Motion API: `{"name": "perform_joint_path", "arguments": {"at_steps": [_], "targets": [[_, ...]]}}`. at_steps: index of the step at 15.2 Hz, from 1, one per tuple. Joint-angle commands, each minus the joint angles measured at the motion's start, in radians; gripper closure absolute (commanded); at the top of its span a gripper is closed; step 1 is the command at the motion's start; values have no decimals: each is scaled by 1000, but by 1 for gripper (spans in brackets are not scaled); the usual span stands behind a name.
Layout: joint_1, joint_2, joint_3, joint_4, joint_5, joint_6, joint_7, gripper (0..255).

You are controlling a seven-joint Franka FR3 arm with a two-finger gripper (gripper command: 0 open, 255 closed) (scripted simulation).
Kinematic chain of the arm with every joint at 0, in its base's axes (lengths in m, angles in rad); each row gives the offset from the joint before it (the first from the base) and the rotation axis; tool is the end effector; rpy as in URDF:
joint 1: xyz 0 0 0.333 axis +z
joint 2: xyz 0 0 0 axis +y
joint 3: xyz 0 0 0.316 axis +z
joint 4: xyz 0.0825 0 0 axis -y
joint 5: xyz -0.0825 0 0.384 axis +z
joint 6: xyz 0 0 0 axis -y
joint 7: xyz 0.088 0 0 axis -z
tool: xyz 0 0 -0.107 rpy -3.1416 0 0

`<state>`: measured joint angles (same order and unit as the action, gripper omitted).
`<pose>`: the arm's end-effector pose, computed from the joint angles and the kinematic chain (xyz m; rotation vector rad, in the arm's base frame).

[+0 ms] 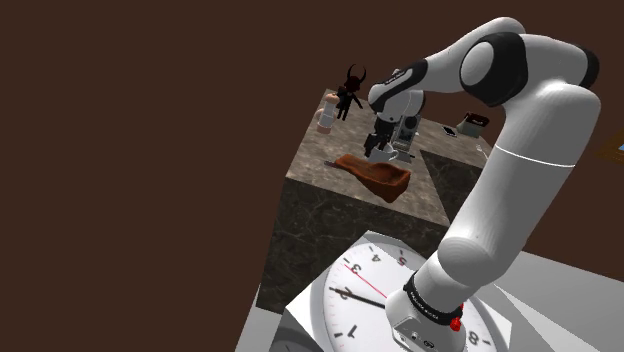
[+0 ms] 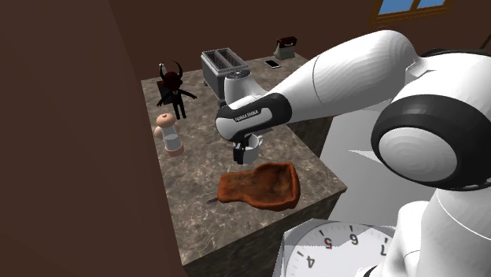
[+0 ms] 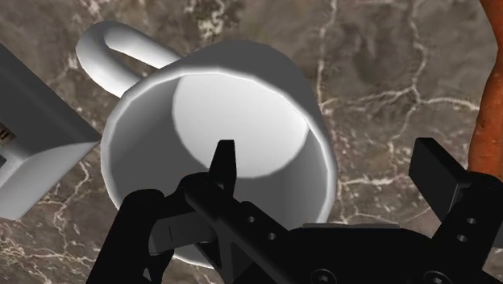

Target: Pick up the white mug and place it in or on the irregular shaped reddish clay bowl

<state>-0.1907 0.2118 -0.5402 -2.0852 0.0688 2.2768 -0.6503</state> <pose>0.4334 -0.3777 0.3393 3.0857 -0.1769 -0.0407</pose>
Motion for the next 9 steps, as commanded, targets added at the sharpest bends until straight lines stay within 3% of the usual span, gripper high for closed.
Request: {"name": "perform_joint_path", "arguments": {"at_steps": [1, 7, 8, 9], "targets": [[-3, 6, 1, -3, 4, 8, -5, 0], [-3, 6, 1, -3, 4, 8, -4, 0], [-3, 6, 1, -3, 4, 8, -4, 255], [-3, 6, 1, -3, 4, 8, -4, 255]]}}
